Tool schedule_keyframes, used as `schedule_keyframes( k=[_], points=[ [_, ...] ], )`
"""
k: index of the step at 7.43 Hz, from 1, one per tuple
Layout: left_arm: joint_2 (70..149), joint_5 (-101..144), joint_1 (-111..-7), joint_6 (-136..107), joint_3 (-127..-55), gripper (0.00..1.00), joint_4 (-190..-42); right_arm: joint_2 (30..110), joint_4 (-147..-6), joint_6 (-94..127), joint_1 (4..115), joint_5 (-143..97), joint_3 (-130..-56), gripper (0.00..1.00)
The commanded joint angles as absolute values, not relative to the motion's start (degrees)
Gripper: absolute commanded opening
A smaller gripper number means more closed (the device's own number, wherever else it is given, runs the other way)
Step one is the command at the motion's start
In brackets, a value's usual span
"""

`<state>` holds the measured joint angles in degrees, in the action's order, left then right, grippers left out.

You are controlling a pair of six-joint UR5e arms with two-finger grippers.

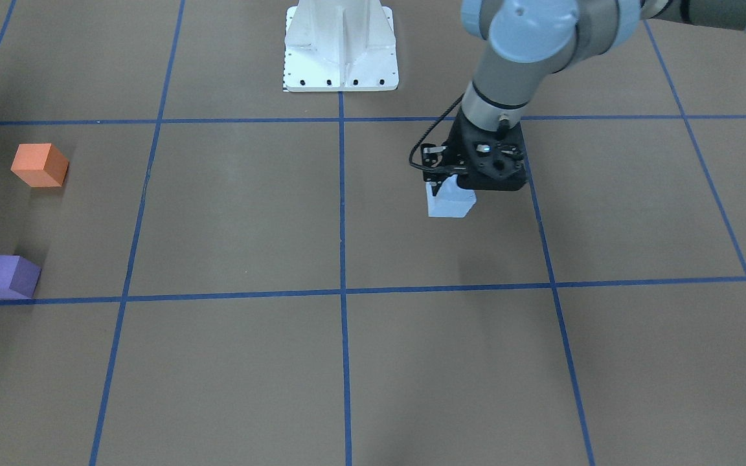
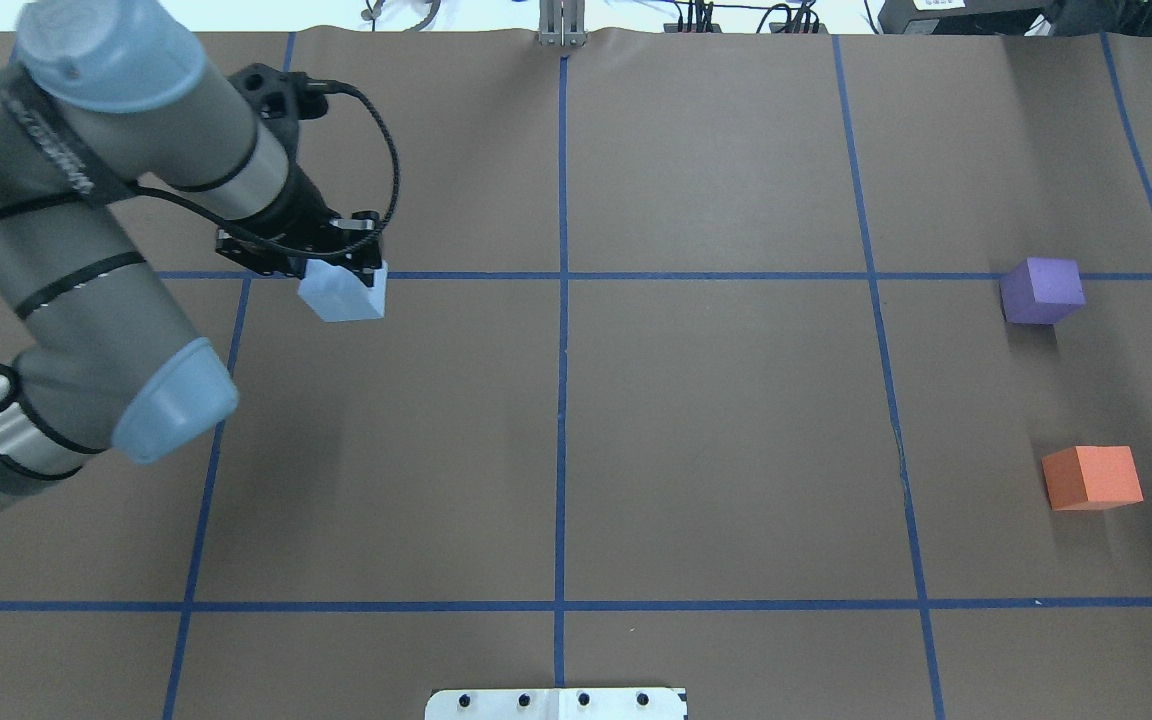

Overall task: Place blue block between orange and purple blocks
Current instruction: 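Carry the light blue cube to the table centre and release it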

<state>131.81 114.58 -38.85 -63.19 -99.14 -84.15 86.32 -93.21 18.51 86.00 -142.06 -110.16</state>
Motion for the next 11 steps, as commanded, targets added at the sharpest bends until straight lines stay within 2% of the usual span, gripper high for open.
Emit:
schedule_keyframes(
  k=[1,3,4,6,7,8,11],
  points=[
    [139.0,112.9,-33.9,-66.9,-91.9,0.0,-84.5,74.8,-106.5,25.5,83.1,-142.7,-113.7,1.0],
    [143.4,107.5,-31.3,-70.4,-82.4,0.0,-90.9,65.4,-120.2,25.7,81.6,-142.3,-116.0,1.0],
    [143.6,107.5,-30.5,-71.1,-78.5,0.0,-94.6,64.6,-121.0,28.4,80.3,-142.2,-117.3,1.0],
    [143.8,107.4,-29.5,-71.1,-75.8,0.0,-96.0,61.2,-121.0,37.3,76.5,-142.1,-119.7,1.0],
    [143.8,107.4,-29.5,-71.1,-75.7,0.73,-96.0,60.3,-121.0,39.2,75.6,-142.2,-120.2,1.0],
    [143.8,107.2,-29.4,-71.1,-75.6,1.0,-96.0,59.9,-121.0,40.6,74.9,-142.2,-120.8,1.0],
    [143.9,108.1,-30.6,-71.1,-79.6,1.0,-95.5,55.9,-121.0,45.8,72.1,-142.1,-120.7,1.0]
  ],
)
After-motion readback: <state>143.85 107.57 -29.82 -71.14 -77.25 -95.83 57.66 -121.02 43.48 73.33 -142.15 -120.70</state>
